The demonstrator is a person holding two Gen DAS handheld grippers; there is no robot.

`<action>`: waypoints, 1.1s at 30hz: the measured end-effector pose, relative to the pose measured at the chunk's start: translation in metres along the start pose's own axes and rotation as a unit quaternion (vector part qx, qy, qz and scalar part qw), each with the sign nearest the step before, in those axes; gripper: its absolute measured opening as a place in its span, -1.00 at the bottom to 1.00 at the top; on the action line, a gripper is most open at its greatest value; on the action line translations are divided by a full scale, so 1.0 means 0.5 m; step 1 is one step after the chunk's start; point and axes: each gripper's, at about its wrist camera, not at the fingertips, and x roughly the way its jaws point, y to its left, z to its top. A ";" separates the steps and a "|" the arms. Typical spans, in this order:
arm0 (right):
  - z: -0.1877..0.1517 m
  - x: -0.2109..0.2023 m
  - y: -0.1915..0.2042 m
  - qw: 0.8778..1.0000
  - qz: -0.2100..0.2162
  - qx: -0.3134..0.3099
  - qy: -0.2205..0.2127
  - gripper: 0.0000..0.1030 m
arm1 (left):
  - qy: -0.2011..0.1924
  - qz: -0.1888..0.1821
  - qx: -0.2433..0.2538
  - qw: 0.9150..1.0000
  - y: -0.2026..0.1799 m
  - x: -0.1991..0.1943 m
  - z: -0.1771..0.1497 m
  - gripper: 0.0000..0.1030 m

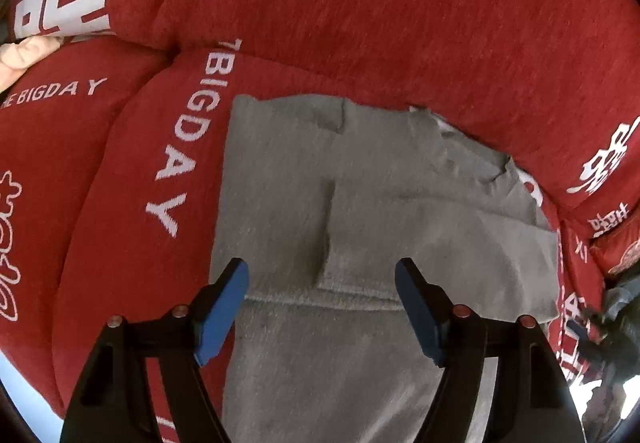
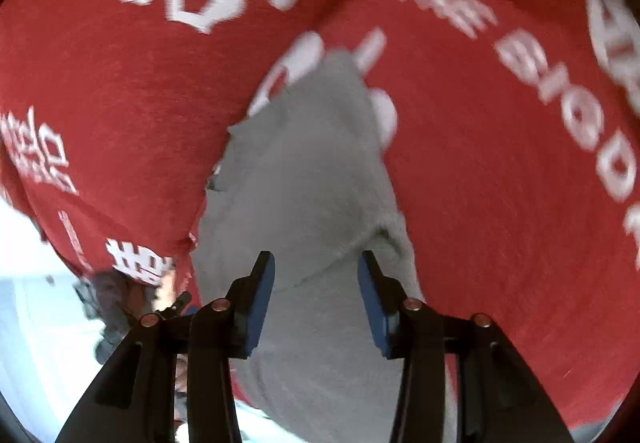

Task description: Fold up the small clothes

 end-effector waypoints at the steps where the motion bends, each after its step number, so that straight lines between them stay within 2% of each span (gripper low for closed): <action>1: 0.014 0.006 0.006 1.000 -0.015 -0.011 -0.005 -0.07 | 0.002 0.001 0.003 1.000 -0.006 0.002 -0.002 0.47; 4: 0.073 0.043 -0.007 0.999 -0.043 -0.009 -0.012 -0.07 | 0.003 0.005 0.011 1.000 -0.019 -0.002 -0.014 0.47; 9: 0.139 0.114 -0.048 0.999 -0.023 0.024 0.011 -0.07 | 0.008 0.026 0.033 0.999 -0.064 0.022 -0.033 0.47; 10: 0.145 0.117 -0.045 1.000 -0.020 0.019 0.009 -0.35 | 0.012 0.029 0.038 0.999 -0.072 0.028 -0.037 0.47; 11: 0.152 0.118 -0.038 0.999 -0.033 0.009 0.014 -0.70 | 0.017 0.028 0.039 0.999 -0.078 0.033 -0.041 0.47; 12: 0.158 0.120 -0.024 0.999 -0.048 -0.008 0.023 -0.85 | 0.023 0.024 0.038 0.999 -0.085 0.040 -0.045 0.47; 14: 0.162 0.110 -0.006 0.997 -0.059 -0.039 0.020 -0.85 | 0.027 0.026 0.039 0.999 -0.092 0.051 -0.051 0.47; 16: 0.169 0.111 -0.004 0.992 -0.098 -0.071 0.021 -0.85 | 0.032 0.034 0.044 0.998 -0.095 0.065 -0.057 0.47; 17: 0.171 0.119 -0.016 0.992 -0.107 -0.067 0.028 -0.85 | 0.034 0.038 0.044 0.998 -0.095 0.070 -0.060 0.47; 22: 0.168 0.109 -0.035 0.995 -0.090 -0.047 0.023 -0.78 | 0.041 0.043 0.040 0.997 -0.084 0.078 -0.068 0.47; 24: 0.158 0.069 -0.047 0.995 -0.096 -0.028 0.012 -0.66 | 0.042 0.041 0.038 0.998 -0.080 0.069 -0.069 0.47; 27: 0.131 0.028 -0.041 0.997 -0.072 -0.019 0.001 -0.66 | 0.039 0.037 0.037 0.998 -0.076 0.054 -0.067 0.47; 31: 0.087 0.014 -0.010 0.998 -0.039 -0.034 0.019 -0.66 | 0.030 0.033 0.034 0.998 -0.074 0.039 -0.060 0.47; 33: 0.067 0.023 0.008 0.998 -0.036 -0.045 0.029 -0.66 | 0.028 0.030 0.028 0.999 -0.071 0.037 -0.054 0.47</action>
